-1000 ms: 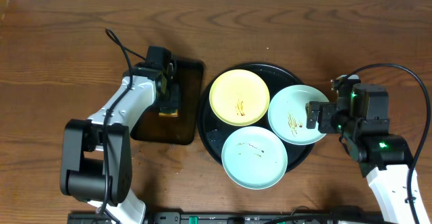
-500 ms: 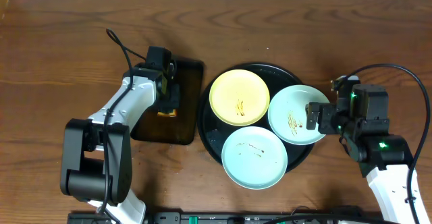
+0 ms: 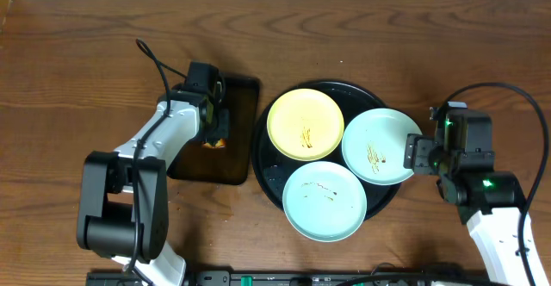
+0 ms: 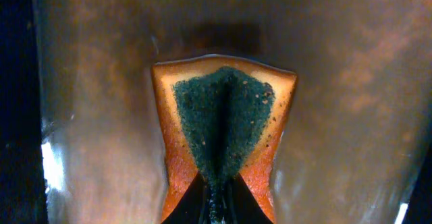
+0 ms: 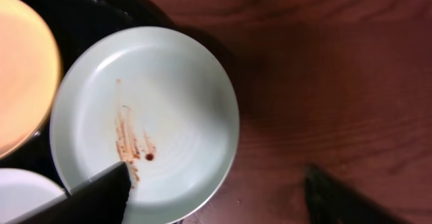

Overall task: Clean dirty plates on tray and stack at the side
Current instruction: 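Carry the sponge with the left gripper over to the light green plate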

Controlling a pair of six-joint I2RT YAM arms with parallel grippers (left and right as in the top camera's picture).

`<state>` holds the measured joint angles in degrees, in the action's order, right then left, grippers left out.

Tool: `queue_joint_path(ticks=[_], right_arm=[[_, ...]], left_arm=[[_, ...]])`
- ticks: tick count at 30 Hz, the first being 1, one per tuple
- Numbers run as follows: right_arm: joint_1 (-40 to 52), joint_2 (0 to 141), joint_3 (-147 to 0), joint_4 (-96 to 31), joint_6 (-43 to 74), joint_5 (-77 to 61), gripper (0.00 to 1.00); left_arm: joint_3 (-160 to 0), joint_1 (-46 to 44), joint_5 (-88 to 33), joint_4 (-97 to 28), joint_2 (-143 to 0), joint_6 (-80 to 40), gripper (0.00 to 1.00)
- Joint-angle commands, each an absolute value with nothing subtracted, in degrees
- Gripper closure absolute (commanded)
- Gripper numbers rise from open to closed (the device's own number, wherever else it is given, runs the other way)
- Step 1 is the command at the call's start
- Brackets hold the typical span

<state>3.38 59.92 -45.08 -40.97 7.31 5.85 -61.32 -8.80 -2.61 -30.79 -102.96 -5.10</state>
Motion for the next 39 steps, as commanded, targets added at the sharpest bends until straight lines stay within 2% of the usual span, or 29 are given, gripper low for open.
queue_joint_path(ticks=[1, 2, 10, 19, 22, 24, 26, 32, 34, 39], right_arm=[[0.93, 63.09, -46.06, -40.66, 7.68, 6.55, 0.39], [-0.1, 64.47, -46.06, -39.94, 7.68, 5.23, 0.44], [-5.63, 74.15, -46.06, -34.87, 6.11, -2.02, 0.51], [-6.57, 84.6, -46.06, -27.68, 3.6, -11.18, 0.53], [-6.57, 87.13, -46.06, -26.48, 3.62, -12.49, 0.62], [-6.57, 88.75, -46.06, -25.78, 3.77, -12.43, 0.78], [-6.57, 89.49, -46.06, -25.45, 3.77, -12.4, 0.9], [-6.57, 89.8, -46.06, -25.45, 3.77, -12.21, 0.94], [-6.57, 89.8, -46.06, -25.45, 3.77, -11.64, 0.99], [-6.57, 89.8, -46.06, -25.47, 3.79, -10.76, 0.99]], left_arm=[[-62.46, -8.82, -2.55, -34.04, -100.51, -5.08, 0.92], [-62.89, -8.82, -2.7, -34.76, -98.98, -5.65, 0.93], [-62.92, -8.82, -6.48, -35.0, -89.6, -6.26, 0.93], [-62.92, -8.82, -6.76, -33.28, -84.27, -6.28, 0.92], [-62.92, -8.82, -7.11, -32.62, -82.91, -6.26, 0.93], [-62.92, -8.82, -7.09, -32.38, -81.67, -6.26, 0.92], [-62.92, -8.82, -7.09, -32.42, -80.75, -6.26, 0.93], [-62.92, -8.82, -7.09, -32.29, -78.54, -6.26, 0.92], [-62.92, -8.82, -7.09, -32.21, -77.97, -6.26, 0.93], [-62.92, -8.82, -7.05, -31.53, -76.14, -6.22, 0.93]])
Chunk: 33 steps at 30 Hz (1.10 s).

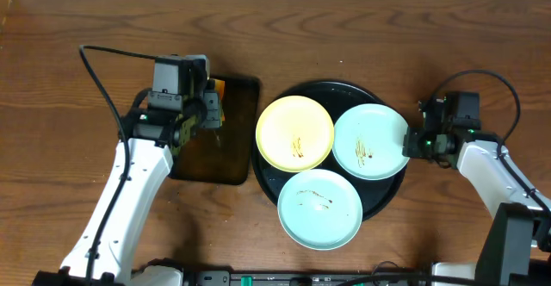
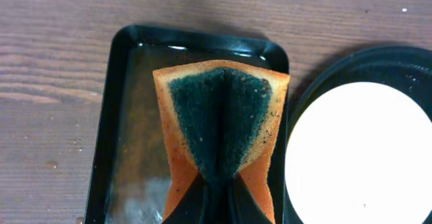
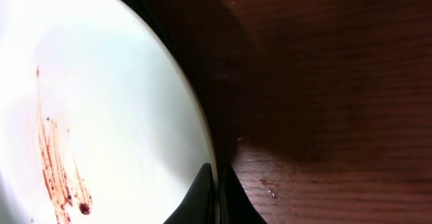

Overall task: Clean dirty plates on tray and stack at the side
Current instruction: 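Carry the sponge with the left gripper over to the light green plate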

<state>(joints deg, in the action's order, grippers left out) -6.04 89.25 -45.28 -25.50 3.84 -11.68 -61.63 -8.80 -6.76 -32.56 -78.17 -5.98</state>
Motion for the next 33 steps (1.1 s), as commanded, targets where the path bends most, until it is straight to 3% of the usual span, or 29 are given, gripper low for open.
queue_joint_path(ticks=[1, 15, 28, 33], right_arm=[[-6.57, 89.8, -46.06, -25.47, 3.79, -10.76, 0.99], [-6.57, 89.8, -46.06, -25.54, 3.79, -10.81, 0.99], [-6.57, 89.8, -46.06, -25.76, 3.77, -10.81, 0.99], [-6.57, 89.8, -46.06, -25.82, 3.77, -10.81, 0.99]], left_arm=[[-62.92, -8.82, -7.05, -31.16, -75.9, -6.22, 0.93], [-62.74, -8.82, -7.51, -32.51, -79.75, -9.17, 0.92], [-68.34, -9.06, -23.51, -39.38, -89.82, -10.09, 0.93], [-71.92, -12.88, -23.62, -38.2, -89.82, -9.72, 0.93]])
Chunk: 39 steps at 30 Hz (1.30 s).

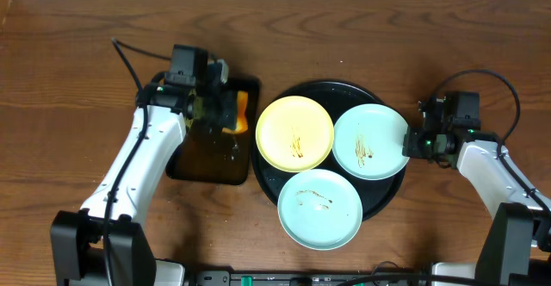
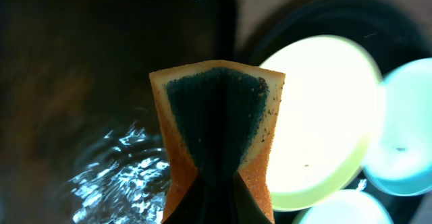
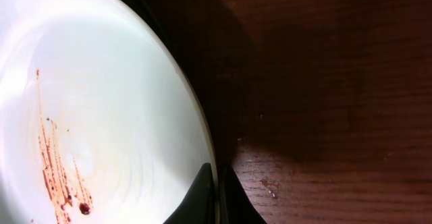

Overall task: Clean dirty plates on tray and stack at the side
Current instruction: 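Carry the sponge with the left gripper over to the light green plate, then scrub the light green plate with the sponge in the left gripper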

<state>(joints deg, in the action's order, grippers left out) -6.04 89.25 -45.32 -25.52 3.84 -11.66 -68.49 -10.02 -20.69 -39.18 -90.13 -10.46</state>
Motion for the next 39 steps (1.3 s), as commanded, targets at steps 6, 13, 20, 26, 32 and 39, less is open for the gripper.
queue_joint_path(ticks=[6, 13, 20, 26, 32, 39], right_arm=[[-6.57, 89.8, -46.06, -26.15, 3.77, -10.81, 0.99], [-6.57, 89.8, -46.06, -26.22, 3.77, -10.87, 0.99], [-6.5, 89.8, -46.06, -26.39, 3.77, -10.98, 0.99], [-6.5, 89.8, -46.06, -26.76, 3.79, -10.98, 0.99], [-6.5, 89.8, -46.06, -26.81, 3.77, -10.98, 0.99], [-6.5, 89.8, -46.06, -26.81, 3.77, -10.98, 0.99]], left_arm=[[-78.08, -20.84, -23.57, -37.04, -92.51, -10.02, 0.93], [-84.66, -30.85, -23.59, -34.76, -100.77, -10.22, 0.93], [-84.66, -41.91, -23.66, -26.61, -108.86, -11.05, 0.93], [-84.66, -46.98, -26.35, -19.25, -114.43, -15.25, 0.92], [-84.66, -49.32, -27.81, -15.9, -118.41, -17.93, 0.93], [-84.62, -49.65, -24.64, -16.21, -121.36, -17.89, 0.93]])
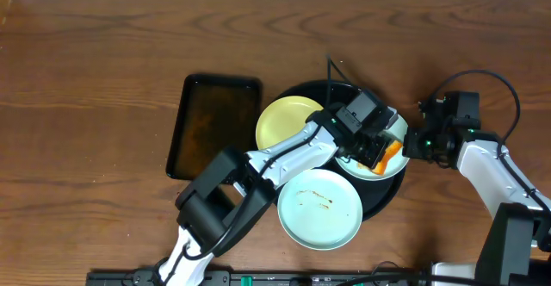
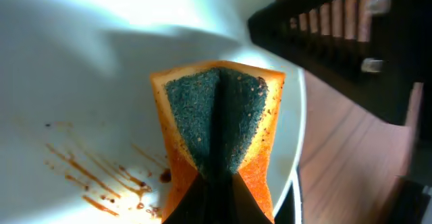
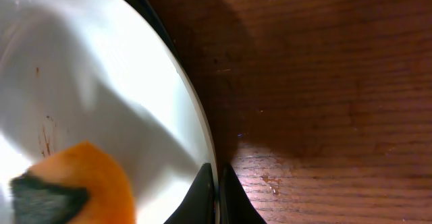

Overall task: Clean dirty plates on tray and stack at the side
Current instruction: 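Scrub the light green plate with the sponge in the left gripper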

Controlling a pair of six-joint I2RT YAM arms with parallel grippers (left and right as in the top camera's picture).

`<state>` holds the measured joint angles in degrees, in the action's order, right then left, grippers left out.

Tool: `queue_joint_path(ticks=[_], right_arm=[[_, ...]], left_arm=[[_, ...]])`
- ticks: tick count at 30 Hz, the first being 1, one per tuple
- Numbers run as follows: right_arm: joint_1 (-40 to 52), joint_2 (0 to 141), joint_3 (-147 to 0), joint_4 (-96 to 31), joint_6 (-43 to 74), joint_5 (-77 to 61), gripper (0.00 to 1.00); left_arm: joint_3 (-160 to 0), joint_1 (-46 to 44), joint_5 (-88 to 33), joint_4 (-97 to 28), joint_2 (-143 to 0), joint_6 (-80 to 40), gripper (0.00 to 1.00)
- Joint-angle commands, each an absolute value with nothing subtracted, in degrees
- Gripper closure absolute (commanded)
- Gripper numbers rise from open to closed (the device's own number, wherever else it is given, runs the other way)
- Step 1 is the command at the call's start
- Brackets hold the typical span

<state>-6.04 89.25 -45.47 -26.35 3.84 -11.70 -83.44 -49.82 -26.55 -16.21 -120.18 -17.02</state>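
A round black tray (image 1: 303, 89) holds a yellow plate (image 1: 284, 122), a pale green plate at the front (image 1: 318, 208) and a pale green plate at the right (image 1: 399, 129). All three carry brown sauce streaks (image 2: 101, 177). My left gripper (image 1: 379, 152) is shut on an orange sponge with a dark green face (image 2: 216, 116), which rests on the right plate (image 2: 81, 82) beside the streaks. My right gripper (image 3: 217, 173) is shut on that plate's right rim (image 3: 199, 123). The sponge (image 3: 81, 177) shows at the lower left of the right wrist view.
A black rectangular tray (image 1: 215, 127) with a wet bottom lies left of the round tray. Brown wooden table (image 1: 86, 79) surrounds both. My left arm crosses over the round tray and hides much of the right plate.
My left gripper, still holding the sponge, has moved from the rectangular tray's right edge to the right plate, where the sponge now sits. The right gripper has not moved.
First the sponge was held down in the rectangular tray while my right gripper stood open beside the right plate. Then the sponge was above that tray and the right gripper was shut on the plate's rim. Later the sponge was near the yellow plate, now on the right plate.
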Motion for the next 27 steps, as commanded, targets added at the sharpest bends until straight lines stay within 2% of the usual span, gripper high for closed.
queue_joint_path(ticks=[1, 7, 15, 19, 22, 27], right_arm=[[-6.5, 89.8, -46.06, -26.83, 3.77, -10.98, 0.99], [-6.5, 89.8, -46.06, -27.18, 3.77, -11.0, 0.99], [-6.5, 89.8, -46.06, -27.9, 3.77, -10.96, 0.98], [-6.5, 89.8, -46.06, -27.86, 3.77, -10.96, 0.9], [-6.5, 89.8, -46.06, -27.86, 3.77, -10.96, 0.78], [-6.17, 89.82, -46.04, -27.88, 3.79, -11.03, 0.74]], left_arm=[[-84.62, -49.32, -20.84, -17.12, -121.84, -17.89, 0.92], [-84.62, -46.68, -5.23, -21.17, -122.06, -17.87, 0.93], [-84.77, -44.05, -9.56, -21.61, -118.3, -15.07, 0.92], [-84.77, -44.1, -10.96, -24.25, -111.85, -15.09, 0.93], [-84.77, -44.03, -10.9, -26.87, -107.13, -15.07, 0.93], [-84.77, -41.47, -8.78, -32.14, -100.09, -15.09, 0.93]])
